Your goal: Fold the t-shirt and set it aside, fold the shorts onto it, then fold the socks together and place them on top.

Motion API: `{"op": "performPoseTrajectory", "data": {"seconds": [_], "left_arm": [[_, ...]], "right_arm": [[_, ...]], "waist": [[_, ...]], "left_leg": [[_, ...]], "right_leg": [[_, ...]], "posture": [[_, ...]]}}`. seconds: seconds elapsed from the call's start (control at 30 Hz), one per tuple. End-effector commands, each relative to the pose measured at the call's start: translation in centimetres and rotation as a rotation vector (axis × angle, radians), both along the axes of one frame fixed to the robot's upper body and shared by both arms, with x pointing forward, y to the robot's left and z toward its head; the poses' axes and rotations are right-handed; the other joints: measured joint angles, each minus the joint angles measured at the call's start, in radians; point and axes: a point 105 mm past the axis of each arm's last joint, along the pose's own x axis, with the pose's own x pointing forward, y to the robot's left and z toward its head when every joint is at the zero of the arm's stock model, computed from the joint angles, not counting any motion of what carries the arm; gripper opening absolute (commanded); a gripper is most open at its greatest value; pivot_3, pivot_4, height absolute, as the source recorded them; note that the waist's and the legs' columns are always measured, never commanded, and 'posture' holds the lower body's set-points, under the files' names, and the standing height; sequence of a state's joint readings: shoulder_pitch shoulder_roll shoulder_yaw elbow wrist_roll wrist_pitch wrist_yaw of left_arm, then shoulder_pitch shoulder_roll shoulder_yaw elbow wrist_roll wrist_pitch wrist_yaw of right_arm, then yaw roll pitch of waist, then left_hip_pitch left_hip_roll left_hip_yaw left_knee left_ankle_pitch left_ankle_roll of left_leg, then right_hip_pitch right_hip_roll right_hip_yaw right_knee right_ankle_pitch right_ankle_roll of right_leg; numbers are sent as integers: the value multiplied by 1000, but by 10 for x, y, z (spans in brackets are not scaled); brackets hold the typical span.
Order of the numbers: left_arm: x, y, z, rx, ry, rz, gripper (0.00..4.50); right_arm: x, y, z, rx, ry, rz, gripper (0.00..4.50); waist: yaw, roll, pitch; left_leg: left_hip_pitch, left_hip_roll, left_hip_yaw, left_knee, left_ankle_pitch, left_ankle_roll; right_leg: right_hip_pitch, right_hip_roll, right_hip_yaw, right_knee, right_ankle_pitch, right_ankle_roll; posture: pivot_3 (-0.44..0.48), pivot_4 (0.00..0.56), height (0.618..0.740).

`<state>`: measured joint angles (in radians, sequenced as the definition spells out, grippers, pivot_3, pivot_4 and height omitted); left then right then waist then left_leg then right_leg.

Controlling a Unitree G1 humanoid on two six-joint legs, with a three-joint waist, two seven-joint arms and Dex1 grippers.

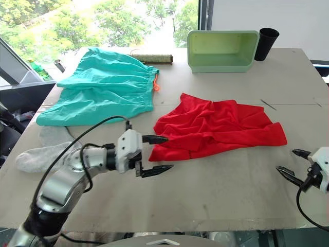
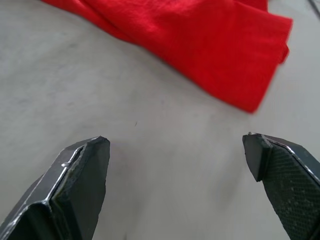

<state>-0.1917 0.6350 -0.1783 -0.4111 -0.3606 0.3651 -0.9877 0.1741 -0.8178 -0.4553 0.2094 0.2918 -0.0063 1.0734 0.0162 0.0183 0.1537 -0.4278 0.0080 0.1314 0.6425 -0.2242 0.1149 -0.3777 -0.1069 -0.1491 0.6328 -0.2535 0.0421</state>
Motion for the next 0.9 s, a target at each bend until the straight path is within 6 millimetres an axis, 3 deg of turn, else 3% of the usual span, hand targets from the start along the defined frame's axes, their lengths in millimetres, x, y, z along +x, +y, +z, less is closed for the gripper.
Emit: {"op": "performPoseTrajectory", "data": {"seconds": [0.03,0.2,0.37,0.5,0.77,0.9], "left_arm": [[14,-15,-6,46,-47,-49,4414],[40,-32,-26,143,-77,-96,4414],[66,-58,-32,133,-134,-66,4414],[71,-71,-36,133,-153,-69,4414],[70,-72,-47,200,-202,-77,4414],[70,-65,-38,181,-242,-52,4414]], "right_arm": [[16,-1,12,-44,-49,-6,4492],[27,14,24,30,-106,21,4492],[8,53,48,214,-179,117,4492],[-10,75,55,274,-180,160,4492],[-20,82,58,290,-191,96,4492],[-20,81,58,288,-193,79,4492]], "waist": [[1,0,0],[5,-1,0],[12,-1,1],[18,-2,1],[21,-2,1],[19,-2,1]], "left_leg": [[0,0,0,2,0,0],[0,0,0,5,2,4],[-1,0,-1,6,2,4],[-2,0,-2,6,2,4],[-1,0,-2,7,-1,0],[-1,0,-2,7,-1,0]], "right_leg": [[0,0,0,2,0,0],[0,0,0,7,0,0],[-1,-1,0,7,2,-3],[-1,-2,0,7,2,-4],[-2,-3,-1,7,2,-4],[-2,-3,-1,7,2,-4]], "posture": [[0,150,740],[0,150,740],[0,150,740],[0,150,740],[0,150,740],[0,150,740]]}}
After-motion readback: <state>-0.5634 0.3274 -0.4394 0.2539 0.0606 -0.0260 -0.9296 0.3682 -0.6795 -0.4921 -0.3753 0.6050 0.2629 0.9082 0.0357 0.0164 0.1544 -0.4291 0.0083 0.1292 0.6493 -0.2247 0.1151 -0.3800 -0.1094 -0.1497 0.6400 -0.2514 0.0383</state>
